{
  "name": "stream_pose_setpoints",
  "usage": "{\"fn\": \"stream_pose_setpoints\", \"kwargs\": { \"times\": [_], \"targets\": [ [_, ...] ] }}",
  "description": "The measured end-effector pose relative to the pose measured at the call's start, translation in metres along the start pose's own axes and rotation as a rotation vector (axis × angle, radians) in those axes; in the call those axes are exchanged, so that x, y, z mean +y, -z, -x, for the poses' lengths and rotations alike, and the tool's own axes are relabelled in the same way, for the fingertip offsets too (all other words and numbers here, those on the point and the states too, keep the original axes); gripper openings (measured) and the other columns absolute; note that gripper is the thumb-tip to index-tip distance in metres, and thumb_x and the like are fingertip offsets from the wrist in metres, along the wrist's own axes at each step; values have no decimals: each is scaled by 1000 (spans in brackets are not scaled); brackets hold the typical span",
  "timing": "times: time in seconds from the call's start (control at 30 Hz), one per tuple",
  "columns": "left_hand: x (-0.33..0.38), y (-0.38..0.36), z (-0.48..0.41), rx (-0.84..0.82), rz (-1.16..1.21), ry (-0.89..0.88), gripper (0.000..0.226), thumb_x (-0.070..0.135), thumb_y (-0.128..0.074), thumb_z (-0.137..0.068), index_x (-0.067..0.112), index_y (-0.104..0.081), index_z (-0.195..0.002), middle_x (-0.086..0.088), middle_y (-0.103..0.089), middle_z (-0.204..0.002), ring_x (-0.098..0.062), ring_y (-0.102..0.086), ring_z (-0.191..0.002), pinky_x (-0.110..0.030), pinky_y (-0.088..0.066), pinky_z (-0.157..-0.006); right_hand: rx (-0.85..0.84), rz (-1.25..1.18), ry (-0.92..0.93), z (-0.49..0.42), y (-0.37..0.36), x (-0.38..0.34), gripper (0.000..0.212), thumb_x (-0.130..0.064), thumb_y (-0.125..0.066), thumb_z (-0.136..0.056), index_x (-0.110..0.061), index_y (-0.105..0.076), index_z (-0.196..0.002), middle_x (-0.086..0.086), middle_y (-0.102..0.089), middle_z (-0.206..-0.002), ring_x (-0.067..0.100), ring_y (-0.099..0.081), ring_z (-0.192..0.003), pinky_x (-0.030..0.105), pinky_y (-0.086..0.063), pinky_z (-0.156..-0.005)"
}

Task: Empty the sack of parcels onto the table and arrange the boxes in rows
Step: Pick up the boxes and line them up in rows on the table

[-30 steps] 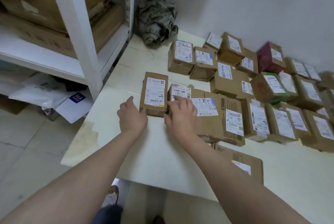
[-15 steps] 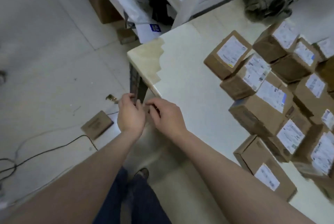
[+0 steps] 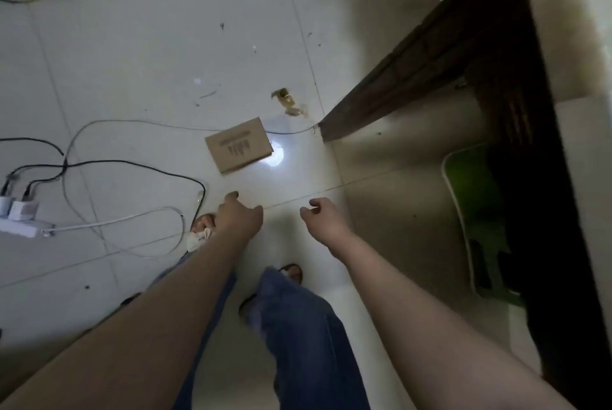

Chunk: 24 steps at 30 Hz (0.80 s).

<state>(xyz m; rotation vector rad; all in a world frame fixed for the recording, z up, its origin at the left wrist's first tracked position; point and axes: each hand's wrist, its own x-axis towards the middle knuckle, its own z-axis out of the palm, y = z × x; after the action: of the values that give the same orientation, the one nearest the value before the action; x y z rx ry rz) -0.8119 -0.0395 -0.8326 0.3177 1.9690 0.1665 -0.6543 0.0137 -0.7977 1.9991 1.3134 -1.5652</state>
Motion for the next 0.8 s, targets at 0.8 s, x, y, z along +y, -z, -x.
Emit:
{"fn": "stream_pose_setpoints", "kwargs": {
  "times": [0.8],
  "targets": [
    [-37,-44,-183,194,445,266,78,62,-55,-87,18,-35,-148,-17,-41,-147,-37,-41,-133,-43,-36,-107,16,-226,-114,-219,-113,-14,61,-66,-49,-86,-37,-38,-139,5,-36,-136,29,-50,-115,49,-51,-99]
  ]
}}
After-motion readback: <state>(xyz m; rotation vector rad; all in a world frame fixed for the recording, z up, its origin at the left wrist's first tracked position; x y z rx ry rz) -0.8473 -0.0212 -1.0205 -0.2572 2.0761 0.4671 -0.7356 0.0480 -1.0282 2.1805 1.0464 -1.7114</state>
